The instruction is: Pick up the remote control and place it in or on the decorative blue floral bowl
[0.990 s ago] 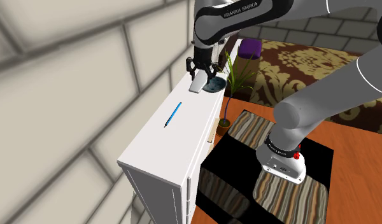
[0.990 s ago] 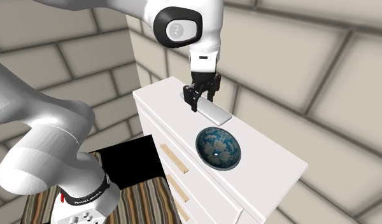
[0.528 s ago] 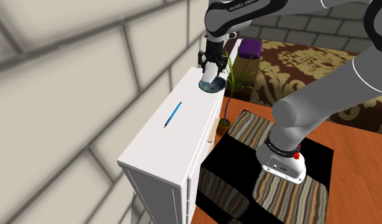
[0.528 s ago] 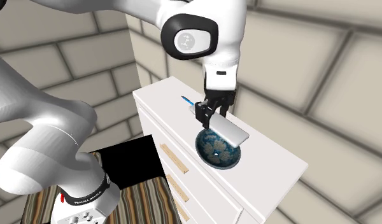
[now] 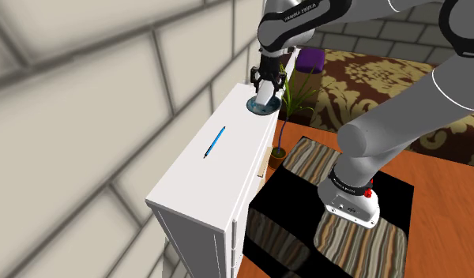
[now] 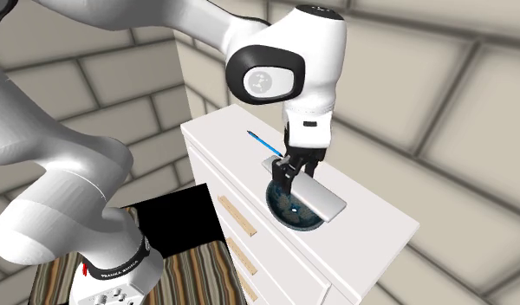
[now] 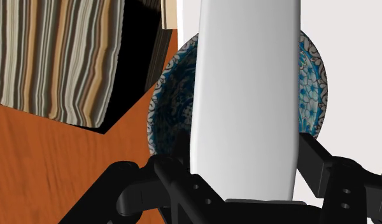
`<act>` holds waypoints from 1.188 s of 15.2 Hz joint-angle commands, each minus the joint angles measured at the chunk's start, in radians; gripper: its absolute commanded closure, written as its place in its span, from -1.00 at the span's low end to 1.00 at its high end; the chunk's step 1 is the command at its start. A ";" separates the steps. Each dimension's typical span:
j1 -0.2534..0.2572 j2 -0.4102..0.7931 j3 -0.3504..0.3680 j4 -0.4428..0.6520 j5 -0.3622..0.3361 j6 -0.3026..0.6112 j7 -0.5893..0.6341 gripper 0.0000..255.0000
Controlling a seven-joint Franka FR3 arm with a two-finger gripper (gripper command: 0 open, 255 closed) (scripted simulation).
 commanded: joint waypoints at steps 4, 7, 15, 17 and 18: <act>-0.001 0.032 0.011 -0.042 -0.001 0.075 0.005 1.00; -0.002 0.056 0.017 -0.065 -0.004 0.121 0.009 1.00; -0.002 0.062 0.019 -0.071 -0.005 0.132 0.010 1.00; -0.002 0.062 0.019 -0.071 -0.005 0.132 0.010 -1.00; -0.002 0.062 0.019 -0.071 -0.005 0.132 0.010 -1.00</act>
